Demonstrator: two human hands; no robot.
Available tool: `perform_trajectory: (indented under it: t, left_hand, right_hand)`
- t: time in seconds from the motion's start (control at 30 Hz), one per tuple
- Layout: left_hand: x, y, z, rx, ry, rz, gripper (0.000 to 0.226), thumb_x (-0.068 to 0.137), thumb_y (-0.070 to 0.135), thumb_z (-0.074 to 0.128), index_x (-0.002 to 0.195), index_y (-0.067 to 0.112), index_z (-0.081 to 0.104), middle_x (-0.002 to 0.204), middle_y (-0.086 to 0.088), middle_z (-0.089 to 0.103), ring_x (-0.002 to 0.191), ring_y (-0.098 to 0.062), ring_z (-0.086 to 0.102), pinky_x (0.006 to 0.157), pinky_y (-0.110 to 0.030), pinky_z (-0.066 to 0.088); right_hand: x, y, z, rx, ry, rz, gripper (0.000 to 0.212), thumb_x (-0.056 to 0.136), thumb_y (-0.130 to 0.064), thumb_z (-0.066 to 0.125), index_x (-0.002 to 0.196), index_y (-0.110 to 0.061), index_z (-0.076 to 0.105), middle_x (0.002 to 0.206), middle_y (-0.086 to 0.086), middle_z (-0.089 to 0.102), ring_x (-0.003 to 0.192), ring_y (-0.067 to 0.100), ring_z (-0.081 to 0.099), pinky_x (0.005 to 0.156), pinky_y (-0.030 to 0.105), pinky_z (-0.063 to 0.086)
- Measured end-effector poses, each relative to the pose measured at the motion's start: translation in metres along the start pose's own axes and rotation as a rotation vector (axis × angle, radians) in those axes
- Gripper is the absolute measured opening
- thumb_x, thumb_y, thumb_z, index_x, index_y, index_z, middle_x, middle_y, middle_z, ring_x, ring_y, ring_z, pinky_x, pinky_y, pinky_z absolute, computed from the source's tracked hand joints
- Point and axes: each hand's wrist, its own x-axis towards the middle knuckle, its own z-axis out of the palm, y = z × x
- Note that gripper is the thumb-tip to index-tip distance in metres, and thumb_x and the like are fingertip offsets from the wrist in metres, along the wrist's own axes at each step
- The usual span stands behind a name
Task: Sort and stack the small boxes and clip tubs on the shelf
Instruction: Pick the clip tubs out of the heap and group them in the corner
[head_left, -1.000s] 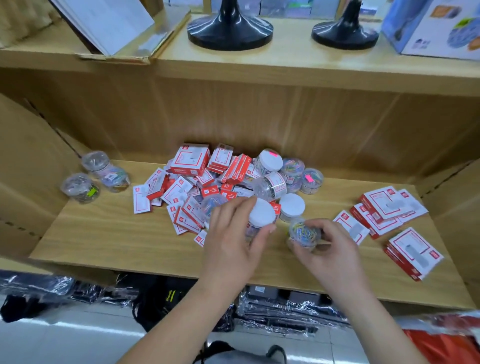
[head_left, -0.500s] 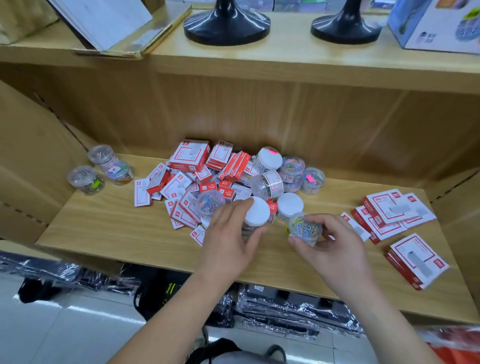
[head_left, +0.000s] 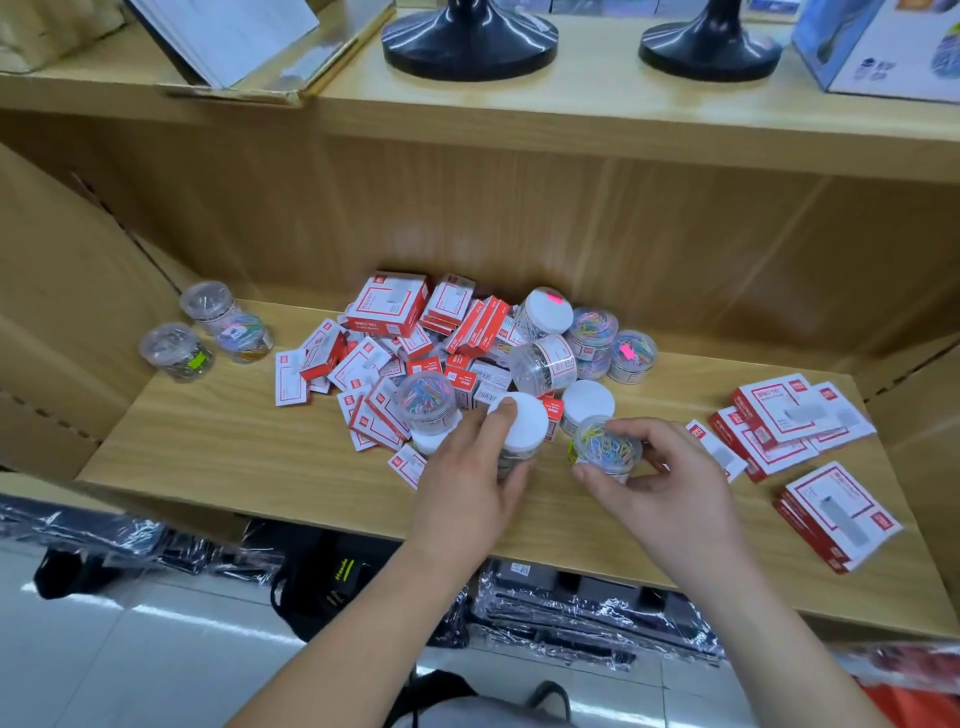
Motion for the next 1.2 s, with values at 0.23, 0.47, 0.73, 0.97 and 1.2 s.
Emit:
perform_trajectory:
  t: [0.23,0.47,0.73,0.97,1.2]
  left_hand:
    - [-0.010,0.000,-0.033,-0.310,0.028,-0.125,0.062,0.074,0.029,0.089,0.130,0.027,0.060,0.116,0.016,0.067,0.096,0.003,0.060,0.082,-0.018,0.051]
    - [-0.022,-0.056,-0.128,-0.339,0.200,-0.331,0.068,0.067,0.042,0.092,0.129,0.042,0.063,0.107,0.034,0.067,0.088,0.004,0.064,0.080,-0.015,0.052]
    - [-0.051,-0.170,-0.202,-0.141,0.352,-0.471,0.064,0.077,0.043,0.086,0.134,0.038,0.060,0.107,0.024,0.069,0.087,0.016,0.058,0.076,-0.001,0.041]
    - [-0.046,-0.248,-0.224,0.026,0.230,-0.429,0.068,0.083,0.046,0.078,0.142,0.032,0.047,0.131,0.011,0.064,0.115,-0.009,0.058,0.091,-0.005,0.034]
    - [-0.032,-0.263,-0.232,0.164,0.262,-0.328,0.064,0.091,0.034,0.073,0.147,0.028,0.043,0.154,-0.006,0.041,0.133,-0.027,0.048,0.107,-0.037,0.047]
  right_hand:
    - [0.000,-0.044,0.000,-0.040,0.045,-0.116,0.042,0.067,-0.019,0.091,0.103,-0.025,0.070,0.103,-0.011,0.065,0.097,0.009,0.064,0.072,0.029,0.057]
    - [0.015,-0.116,0.073,0.005,-0.103,-0.273,0.039,0.067,-0.032,0.090,0.102,-0.031,0.072,0.098,-0.017,0.063,0.096,0.009,0.064,0.076,0.014,0.049]
    - [0.028,-0.161,0.236,-0.096,-0.355,-0.361,0.040,0.071,-0.031,0.087,0.108,-0.029,0.071,0.104,-0.019,0.064,0.098,0.003,0.060,0.084,0.022,0.048]
    - [0.039,-0.157,0.345,-0.313,-0.458,-0.361,0.040,0.073,-0.038,0.082,0.111,-0.030,0.070,0.107,-0.015,0.069,0.100,0.015,0.059,0.086,0.029,0.048]
    - [0.058,-0.154,0.394,-0.366,-0.430,-0.224,0.034,0.081,-0.014,0.075,0.115,-0.019,0.069,0.114,0.001,0.066,0.107,0.022,0.062,0.086,0.022,0.042]
